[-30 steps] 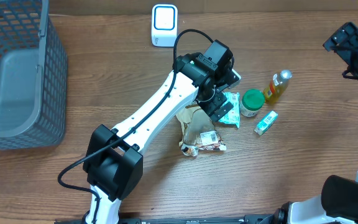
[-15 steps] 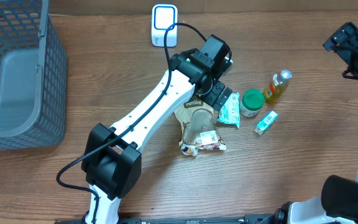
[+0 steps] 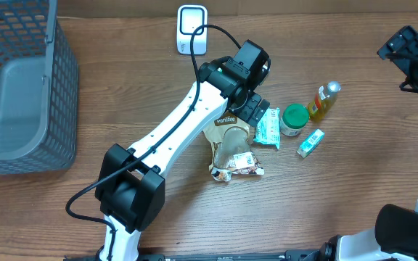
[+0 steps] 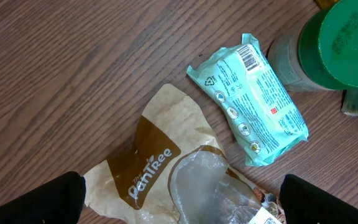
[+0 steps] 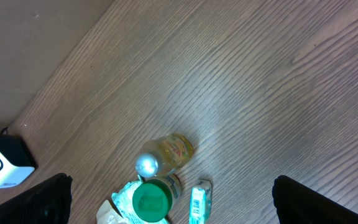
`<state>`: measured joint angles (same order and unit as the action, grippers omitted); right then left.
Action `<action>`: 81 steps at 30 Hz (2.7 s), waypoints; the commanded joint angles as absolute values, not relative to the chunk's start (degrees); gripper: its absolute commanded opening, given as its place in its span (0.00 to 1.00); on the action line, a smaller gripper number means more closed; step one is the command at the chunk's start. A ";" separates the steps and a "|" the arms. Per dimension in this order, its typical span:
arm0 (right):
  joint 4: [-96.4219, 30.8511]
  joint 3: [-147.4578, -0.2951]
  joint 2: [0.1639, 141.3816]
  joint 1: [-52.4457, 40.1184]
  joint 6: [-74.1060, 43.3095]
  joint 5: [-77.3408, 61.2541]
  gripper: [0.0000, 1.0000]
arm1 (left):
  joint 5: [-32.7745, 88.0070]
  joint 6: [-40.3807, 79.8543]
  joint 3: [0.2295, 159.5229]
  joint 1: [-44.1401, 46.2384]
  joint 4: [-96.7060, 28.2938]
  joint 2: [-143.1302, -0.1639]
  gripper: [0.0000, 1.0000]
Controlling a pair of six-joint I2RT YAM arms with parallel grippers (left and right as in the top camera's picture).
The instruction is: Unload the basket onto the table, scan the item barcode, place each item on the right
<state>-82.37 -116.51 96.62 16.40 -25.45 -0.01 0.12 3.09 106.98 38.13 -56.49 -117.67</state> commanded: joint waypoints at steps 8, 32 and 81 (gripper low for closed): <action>-82.24 -116.46 96.60 16.51 -25.21 -0.08 1.00 | -0.45 4.29 107.35 37.85 -56.27 -118.08 1.00; -82.24 -116.46 89.38 15.77 -25.21 -0.08 1.00 | -0.45 4.29 107.35 37.85 -56.27 -118.08 1.00; -90.39 -109.56 48.42 4.08 -25.21 -0.08 1.00 | -0.45 4.29 107.35 37.85 -56.27 -118.08 1.00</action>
